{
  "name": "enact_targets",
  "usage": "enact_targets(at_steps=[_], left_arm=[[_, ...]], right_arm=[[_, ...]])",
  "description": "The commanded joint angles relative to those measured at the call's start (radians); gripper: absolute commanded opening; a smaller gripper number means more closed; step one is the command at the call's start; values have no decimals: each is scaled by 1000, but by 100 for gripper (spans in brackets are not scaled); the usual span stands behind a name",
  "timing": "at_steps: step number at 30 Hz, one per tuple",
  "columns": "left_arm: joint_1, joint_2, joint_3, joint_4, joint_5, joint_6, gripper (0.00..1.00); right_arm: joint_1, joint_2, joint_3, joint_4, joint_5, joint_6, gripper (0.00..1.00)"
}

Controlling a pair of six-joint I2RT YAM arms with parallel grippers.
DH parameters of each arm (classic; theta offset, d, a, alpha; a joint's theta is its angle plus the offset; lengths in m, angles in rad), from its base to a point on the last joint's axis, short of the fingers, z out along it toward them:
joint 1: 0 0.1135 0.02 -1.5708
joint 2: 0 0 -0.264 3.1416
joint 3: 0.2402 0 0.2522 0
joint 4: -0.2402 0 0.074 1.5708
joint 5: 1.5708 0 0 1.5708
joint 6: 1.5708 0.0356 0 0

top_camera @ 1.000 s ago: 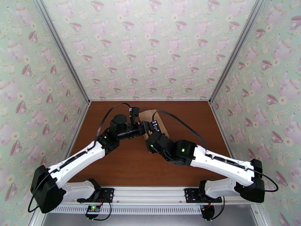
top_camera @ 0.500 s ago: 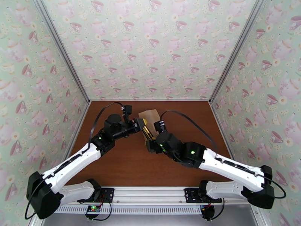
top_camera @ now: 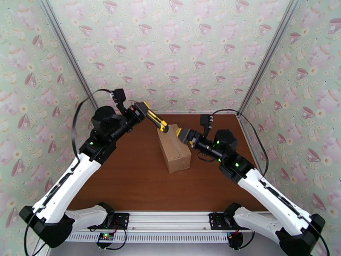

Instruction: Unpack the express box

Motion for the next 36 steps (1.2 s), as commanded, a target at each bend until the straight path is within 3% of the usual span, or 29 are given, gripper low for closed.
enact_targets(at_steps=[1,7,10,14,20,26,31,36], left_arm=[[3,41,52,28,-73,-51,0],[-14,96,108,77,-51,-125,0],[-26,86,73,121,-92,-150,0],[-31,87,62,173,-129,-168,0],[-49,116,96,198,-100,-179,0],[-69,124,84,216,-99,-183,0],[-81,117,89,215,-109,-158,0],[-99,146,97,219,-117,-151,0]], right_arm=[[-33,87,50,393,-182,205,92],[-41,236,131,680,-245,352,88],[-41,270,131,775,-254,401,86],[-41,307,119,865,-250,458,79],[-43,358,97,970,-239,534,78],[-43,346,77,934,-226,510,80],[-44,290,85,761,-214,399,81],[-45,281,114,750,-249,397,72]])
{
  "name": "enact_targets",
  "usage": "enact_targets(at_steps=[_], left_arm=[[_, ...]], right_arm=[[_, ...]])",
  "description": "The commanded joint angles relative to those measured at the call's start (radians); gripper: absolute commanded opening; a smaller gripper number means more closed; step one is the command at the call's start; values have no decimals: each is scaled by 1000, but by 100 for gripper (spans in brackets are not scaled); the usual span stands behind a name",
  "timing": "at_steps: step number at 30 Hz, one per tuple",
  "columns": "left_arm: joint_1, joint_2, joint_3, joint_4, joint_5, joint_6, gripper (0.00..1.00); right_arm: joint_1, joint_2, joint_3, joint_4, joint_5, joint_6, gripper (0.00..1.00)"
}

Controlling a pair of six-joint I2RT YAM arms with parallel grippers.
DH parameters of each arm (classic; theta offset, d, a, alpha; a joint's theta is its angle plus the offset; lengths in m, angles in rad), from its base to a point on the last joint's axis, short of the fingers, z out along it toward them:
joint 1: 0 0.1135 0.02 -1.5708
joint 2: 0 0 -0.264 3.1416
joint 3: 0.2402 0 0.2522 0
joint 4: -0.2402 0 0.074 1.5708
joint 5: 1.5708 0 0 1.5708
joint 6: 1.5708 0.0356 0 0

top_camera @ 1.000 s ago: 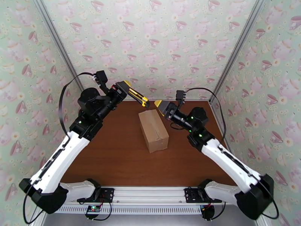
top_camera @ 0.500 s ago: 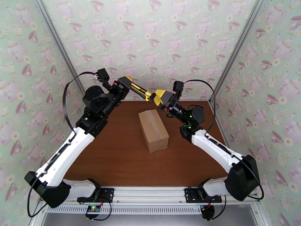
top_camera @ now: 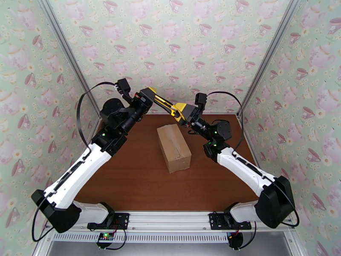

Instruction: Unpack the express box

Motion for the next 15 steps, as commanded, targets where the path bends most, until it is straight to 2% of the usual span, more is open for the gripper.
enact_targets(at_steps=[1,6,15], left_arm=[[-11,30,32,38,-9,8,0],[-43,55,49,54,-21,8,0],[-107,44,28,42,-92,50,0]], right_arm=[[3,-24,26,-36,-26,-28,71],[3,-19,26,-25,-21,-22,63],[1,-22,44,-41,-19,-28,58]])
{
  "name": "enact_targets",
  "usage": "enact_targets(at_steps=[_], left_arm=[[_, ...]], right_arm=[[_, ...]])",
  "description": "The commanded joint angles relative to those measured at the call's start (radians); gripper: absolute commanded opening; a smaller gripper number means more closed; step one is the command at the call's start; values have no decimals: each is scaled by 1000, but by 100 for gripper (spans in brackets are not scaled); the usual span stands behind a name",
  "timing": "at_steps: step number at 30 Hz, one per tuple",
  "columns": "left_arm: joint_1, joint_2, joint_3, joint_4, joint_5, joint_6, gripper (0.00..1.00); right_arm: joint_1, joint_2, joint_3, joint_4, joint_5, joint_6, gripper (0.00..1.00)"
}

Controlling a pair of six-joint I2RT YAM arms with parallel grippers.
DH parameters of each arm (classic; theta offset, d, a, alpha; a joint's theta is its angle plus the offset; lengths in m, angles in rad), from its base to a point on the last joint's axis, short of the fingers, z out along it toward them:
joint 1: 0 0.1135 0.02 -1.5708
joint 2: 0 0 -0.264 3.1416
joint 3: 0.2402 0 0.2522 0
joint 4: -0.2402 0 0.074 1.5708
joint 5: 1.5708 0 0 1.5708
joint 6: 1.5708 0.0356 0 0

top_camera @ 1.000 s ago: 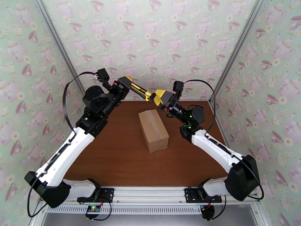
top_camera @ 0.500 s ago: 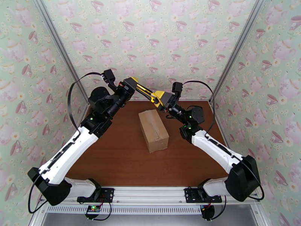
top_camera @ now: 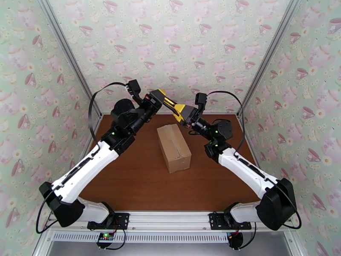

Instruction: Unpack the express box

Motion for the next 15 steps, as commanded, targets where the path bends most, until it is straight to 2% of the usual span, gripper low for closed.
enact_targets(at_steps=[1,4,9,12,15], left_arm=[[-18,-22,-4,20,-49,28,0],[-26,-37,-22,24,-68,29,0],[-40,-50,-36,22,-83,30,0],[-46,-65,-53,27,-96,28,0],[-47,-79,-62,24,-110,30,0]], right_arm=[[2,-19,37,-7,-10,-21,57],[1,-25,39,-17,-1,-28,53],[2,-27,47,-18,3,-30,53],[2,-29,48,-26,7,-33,59],[1,-30,50,-34,6,-33,61]])
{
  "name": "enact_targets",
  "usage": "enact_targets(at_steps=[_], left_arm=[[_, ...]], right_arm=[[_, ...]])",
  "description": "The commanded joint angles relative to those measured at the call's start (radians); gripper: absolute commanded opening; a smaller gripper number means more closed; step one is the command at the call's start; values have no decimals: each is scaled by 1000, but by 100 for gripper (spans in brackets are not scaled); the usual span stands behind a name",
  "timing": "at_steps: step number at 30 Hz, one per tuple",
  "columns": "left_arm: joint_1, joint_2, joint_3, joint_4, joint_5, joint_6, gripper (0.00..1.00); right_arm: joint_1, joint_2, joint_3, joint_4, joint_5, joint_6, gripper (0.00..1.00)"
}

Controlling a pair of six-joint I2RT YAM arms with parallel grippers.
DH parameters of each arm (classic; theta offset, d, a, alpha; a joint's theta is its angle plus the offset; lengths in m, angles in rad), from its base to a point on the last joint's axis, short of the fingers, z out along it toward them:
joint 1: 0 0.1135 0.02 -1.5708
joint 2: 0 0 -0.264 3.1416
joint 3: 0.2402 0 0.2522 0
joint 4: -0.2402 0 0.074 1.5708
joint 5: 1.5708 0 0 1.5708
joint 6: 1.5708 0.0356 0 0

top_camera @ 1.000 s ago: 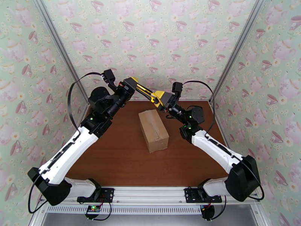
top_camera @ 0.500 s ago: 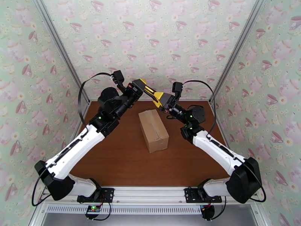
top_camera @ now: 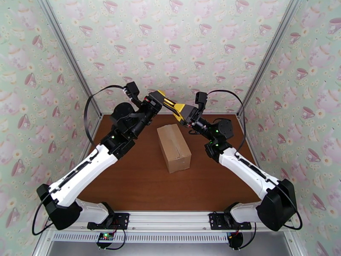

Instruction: Unpack the express box

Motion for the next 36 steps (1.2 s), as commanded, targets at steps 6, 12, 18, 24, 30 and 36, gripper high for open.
enact_targets(at_steps=[6,12,18,24,30,36], left_arm=[[-12,-39,-16,9,-33,28,0],[-14,-14,-6,16,-21,17,0],[-16,-5,-5,12,-22,15,0],[-18,-9,-19,23,-53,22,0],[-21,-3,-31,33,-65,20,0],[-24,1,-33,32,-65,19,0]], right_arm=[[2,-25,37,-11,7,-15,61],[0,-26,44,-13,-2,-12,56],[1,-28,50,-27,-5,-15,51],[2,-22,62,-34,-17,-14,48],[1,-21,67,-41,-20,-15,41],[0,-24,64,-47,-19,-15,33]])
